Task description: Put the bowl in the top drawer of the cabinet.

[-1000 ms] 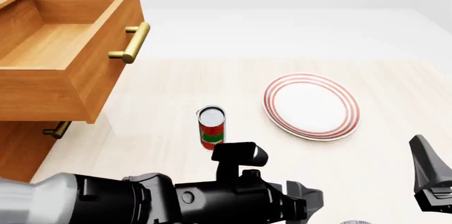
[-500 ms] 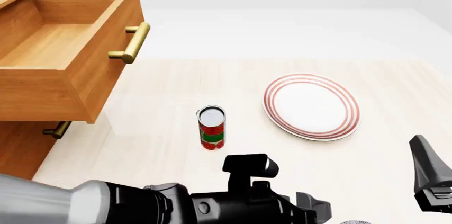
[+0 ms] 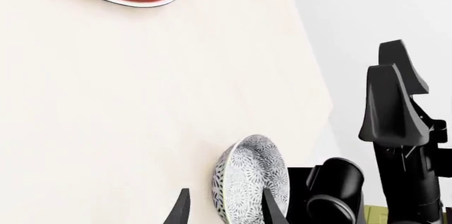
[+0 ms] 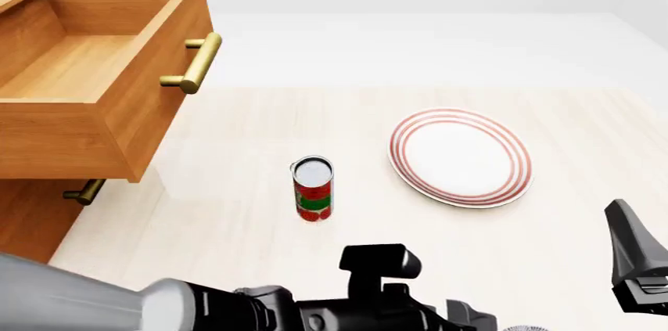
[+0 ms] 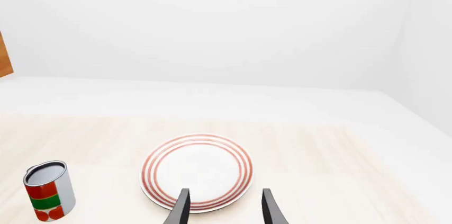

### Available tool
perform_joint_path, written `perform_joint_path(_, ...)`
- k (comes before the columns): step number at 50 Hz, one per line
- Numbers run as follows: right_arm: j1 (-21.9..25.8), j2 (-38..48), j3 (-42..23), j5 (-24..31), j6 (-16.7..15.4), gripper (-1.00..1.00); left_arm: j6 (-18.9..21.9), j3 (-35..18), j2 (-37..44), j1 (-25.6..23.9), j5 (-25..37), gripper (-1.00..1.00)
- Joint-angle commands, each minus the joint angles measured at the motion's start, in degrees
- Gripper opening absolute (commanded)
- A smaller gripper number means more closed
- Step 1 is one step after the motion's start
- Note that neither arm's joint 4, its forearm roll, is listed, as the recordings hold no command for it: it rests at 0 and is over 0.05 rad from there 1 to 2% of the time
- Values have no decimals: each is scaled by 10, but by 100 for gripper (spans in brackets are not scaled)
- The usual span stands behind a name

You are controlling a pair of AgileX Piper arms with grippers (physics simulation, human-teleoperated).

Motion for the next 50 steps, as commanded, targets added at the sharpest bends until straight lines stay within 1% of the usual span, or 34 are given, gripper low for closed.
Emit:
perform_joint_path(1,0,0,0,0,0,100,-10,-7,18,-5,-8,100)
perform_joint_path(28,0,0,0,0,0,100,-24,-16,49,-10,-22,100)
perform_joint_path(38,0,0,0,0,0,100,-50,-12,66,-18,-33,100)
perform_joint_path(50,0,0,0,0,0,100,-61,-16,81,-25,-36,100)
